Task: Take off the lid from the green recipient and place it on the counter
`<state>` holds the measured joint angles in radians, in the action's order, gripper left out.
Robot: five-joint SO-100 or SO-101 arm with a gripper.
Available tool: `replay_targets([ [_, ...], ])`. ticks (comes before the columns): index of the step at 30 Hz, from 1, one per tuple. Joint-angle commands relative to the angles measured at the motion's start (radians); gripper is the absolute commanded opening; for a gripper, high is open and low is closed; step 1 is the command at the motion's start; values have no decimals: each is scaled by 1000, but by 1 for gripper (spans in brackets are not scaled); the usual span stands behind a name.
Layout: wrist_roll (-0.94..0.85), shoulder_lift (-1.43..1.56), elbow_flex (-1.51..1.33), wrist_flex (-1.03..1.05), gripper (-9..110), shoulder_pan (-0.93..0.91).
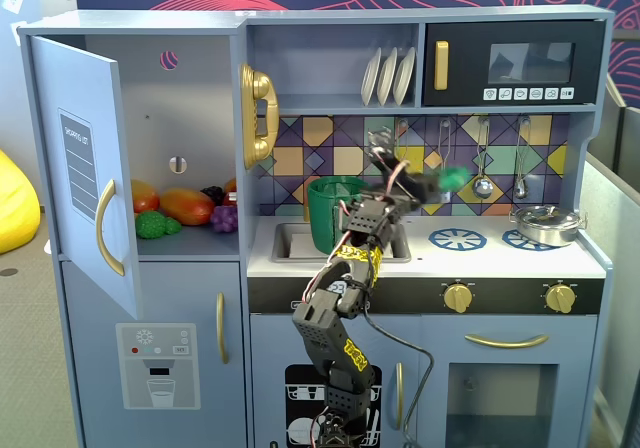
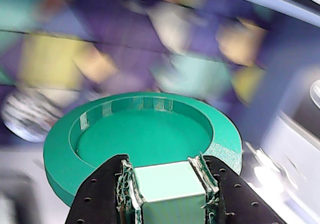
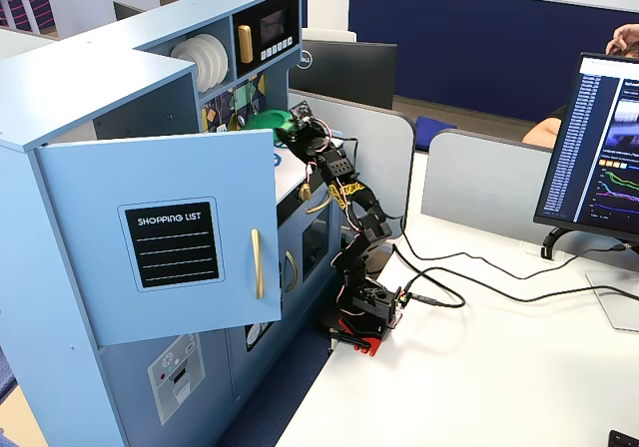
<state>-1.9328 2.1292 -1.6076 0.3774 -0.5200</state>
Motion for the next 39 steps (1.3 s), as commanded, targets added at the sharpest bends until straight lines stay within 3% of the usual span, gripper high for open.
replay_targets([
  [1, 8, 38, -78, -126, 0, -44],
  [13, 241, -149, -284, -474, 0, -97],
  [30, 285, -179, -466, -581, 0, -84],
  [39, 368, -118, -454, -612, 27, -72],
])
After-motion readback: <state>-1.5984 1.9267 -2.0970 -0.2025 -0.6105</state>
